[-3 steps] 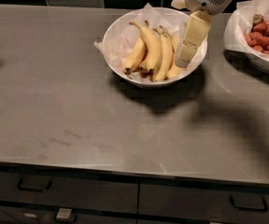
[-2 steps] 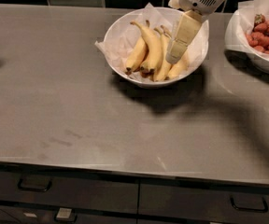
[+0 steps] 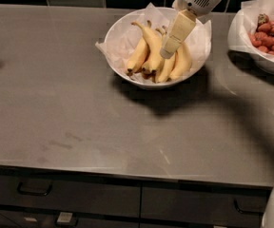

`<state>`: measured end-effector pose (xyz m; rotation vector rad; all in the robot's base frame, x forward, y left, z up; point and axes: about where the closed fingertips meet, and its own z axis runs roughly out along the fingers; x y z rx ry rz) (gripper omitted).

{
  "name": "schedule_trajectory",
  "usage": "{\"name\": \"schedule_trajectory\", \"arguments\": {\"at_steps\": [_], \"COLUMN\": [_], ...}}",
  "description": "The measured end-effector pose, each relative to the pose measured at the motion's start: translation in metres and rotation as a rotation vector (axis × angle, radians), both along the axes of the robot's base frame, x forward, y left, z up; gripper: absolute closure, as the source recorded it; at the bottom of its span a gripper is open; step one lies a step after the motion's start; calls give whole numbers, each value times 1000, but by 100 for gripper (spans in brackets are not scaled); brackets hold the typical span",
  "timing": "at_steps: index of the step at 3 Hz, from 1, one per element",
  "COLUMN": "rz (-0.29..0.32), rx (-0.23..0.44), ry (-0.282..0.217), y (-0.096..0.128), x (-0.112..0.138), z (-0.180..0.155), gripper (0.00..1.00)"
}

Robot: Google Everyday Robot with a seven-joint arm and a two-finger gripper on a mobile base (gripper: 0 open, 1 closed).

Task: Pick banana from white bowl

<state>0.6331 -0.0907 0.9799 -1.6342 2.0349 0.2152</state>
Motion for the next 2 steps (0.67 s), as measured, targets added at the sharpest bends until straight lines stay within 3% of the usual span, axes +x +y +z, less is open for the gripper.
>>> {"name": "schedule_trajectory", "arguments": {"at_steps": [2], "rz": [-25], "rx": [46], "ry": [7], "y": [10], "x": [28], "z": [-14], "gripper": [0]}}
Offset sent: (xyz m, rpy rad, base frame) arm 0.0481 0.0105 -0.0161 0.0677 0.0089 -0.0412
